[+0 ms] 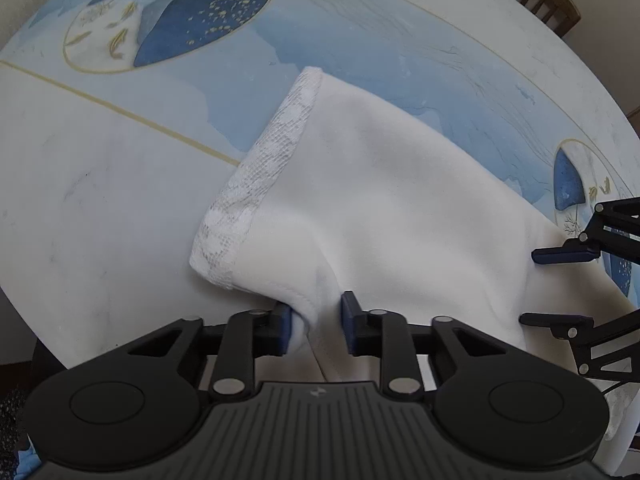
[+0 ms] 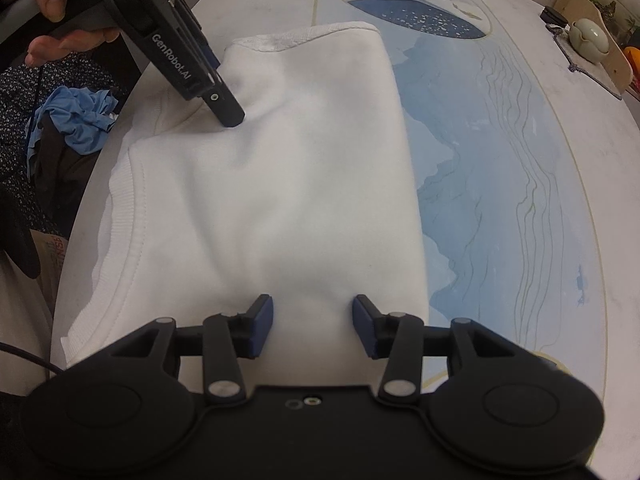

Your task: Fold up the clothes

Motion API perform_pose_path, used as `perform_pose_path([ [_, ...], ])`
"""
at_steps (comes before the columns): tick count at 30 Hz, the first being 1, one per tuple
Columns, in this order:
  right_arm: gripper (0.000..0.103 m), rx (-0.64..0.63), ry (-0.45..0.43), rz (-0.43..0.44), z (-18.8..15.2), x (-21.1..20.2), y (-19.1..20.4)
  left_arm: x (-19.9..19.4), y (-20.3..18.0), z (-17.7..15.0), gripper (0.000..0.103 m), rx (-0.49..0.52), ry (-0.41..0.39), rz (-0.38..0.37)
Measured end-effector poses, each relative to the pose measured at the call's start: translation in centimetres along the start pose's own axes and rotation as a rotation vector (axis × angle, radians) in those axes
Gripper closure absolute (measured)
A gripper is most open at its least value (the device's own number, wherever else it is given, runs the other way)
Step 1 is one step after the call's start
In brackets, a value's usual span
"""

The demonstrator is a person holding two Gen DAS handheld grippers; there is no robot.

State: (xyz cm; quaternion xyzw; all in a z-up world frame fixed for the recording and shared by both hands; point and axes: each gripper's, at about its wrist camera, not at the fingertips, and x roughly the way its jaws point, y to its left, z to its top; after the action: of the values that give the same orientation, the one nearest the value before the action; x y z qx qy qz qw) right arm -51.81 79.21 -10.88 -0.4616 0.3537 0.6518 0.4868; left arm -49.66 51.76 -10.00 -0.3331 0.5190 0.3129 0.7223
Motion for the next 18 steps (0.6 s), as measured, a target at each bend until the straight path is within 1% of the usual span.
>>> perform_pose_path([
  [2, 0.0, 0.005, -0.002, -0.002, 0.0, -0.1, 0.0, -0.8, -0.5, -0.4, 0.085, -0.003, -0.035, 0.002],
  [4, 0.0, 0.044, -0.009, 0.003, 0.0, -0.7, -0.3, -2.1, -1.1, -0.8, 0.086, 0.017, -0.079, -0.007],
  [5, 0.0, 0.066, -0.024, 0.016, -0.2, -1.5, -0.3, -2.9, -1.4, -1.0, 0.086, 0.034, -0.1, -0.013],
  [7, 0.0, 0.074, -0.055, 0.068, -0.9, -3.0, -0.1, -4.3, -2.1, -1.3, 0.086, 0.068, -0.139, -0.025],
  [9, 0.0, 0.068, -0.058, 0.095, -1.8, -3.7, 0.7, -5.5, -3.3, -1.5, 0.086, 0.121, -0.167, -0.026],
  [12, 0.0, 0.07, -0.09, 0.093, -2.3, -3.5, 2.4, -6.7, -4.6, -1.6, 0.086, 0.165, -0.198, -0.03],
  [16, 0.0, 0.038, -0.074, 0.061, -1.5, -1.7, 4.4, -7.2, -5.1, -1.8, 0.086, 0.184, -0.207, -0.029],
  [18, 0.0, -0.013, -0.056, 0.018, -1.3, -0.3, 5.6, -7.3, -5.4, -1.9, 0.086, 0.196, -0.21, -0.028],
])
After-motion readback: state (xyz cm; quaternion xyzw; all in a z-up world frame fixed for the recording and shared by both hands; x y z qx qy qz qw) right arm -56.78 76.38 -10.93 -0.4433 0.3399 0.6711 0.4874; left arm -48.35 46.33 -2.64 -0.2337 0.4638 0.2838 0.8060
